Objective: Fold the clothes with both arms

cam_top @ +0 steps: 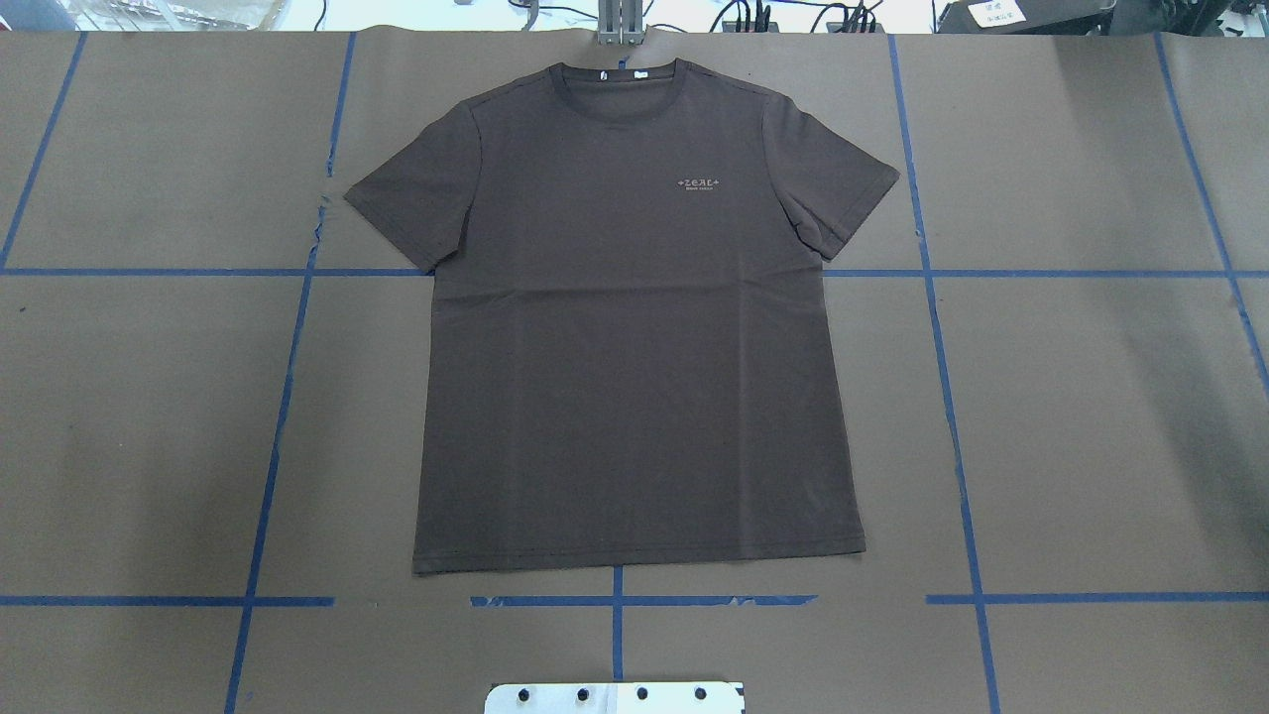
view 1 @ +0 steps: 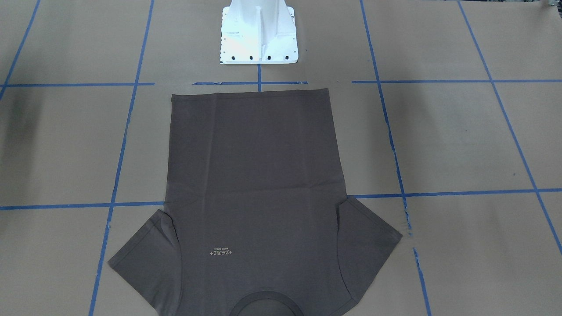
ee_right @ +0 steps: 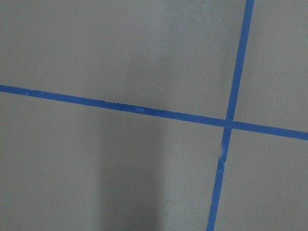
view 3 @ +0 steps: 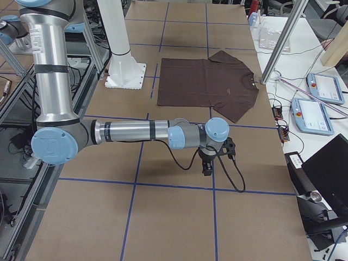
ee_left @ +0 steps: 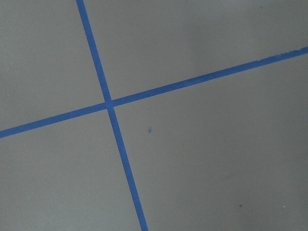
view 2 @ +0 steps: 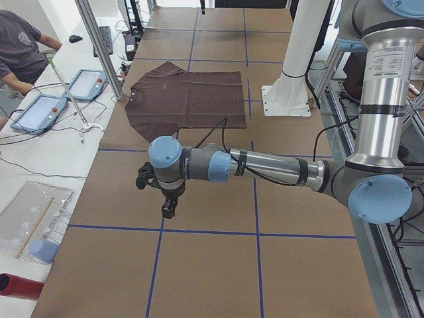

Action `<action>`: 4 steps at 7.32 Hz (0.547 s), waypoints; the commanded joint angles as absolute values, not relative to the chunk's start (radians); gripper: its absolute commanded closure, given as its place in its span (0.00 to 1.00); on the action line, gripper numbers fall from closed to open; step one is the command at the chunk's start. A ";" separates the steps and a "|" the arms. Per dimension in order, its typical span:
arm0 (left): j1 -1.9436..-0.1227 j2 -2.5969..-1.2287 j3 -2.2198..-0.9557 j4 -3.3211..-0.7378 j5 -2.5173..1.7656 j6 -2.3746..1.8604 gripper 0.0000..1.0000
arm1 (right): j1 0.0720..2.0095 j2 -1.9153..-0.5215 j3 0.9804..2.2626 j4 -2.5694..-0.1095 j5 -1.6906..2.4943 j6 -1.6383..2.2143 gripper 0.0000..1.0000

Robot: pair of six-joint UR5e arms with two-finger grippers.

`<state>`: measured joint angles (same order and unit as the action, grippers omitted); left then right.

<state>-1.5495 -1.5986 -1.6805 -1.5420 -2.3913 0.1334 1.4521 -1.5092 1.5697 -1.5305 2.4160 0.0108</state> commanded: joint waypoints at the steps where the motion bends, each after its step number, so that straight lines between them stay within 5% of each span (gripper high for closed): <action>1: -1.551 -1.601 -1.698 -1.534 -2.390 0.133 0.00 | 1.453 -1.514 1.568 -1.528 2.416 0.011 0.00; 4: -1.551 -1.594 -1.701 -1.532 -2.390 0.132 0.00 | 1.462 -1.502 1.554 -1.525 2.433 0.069 0.00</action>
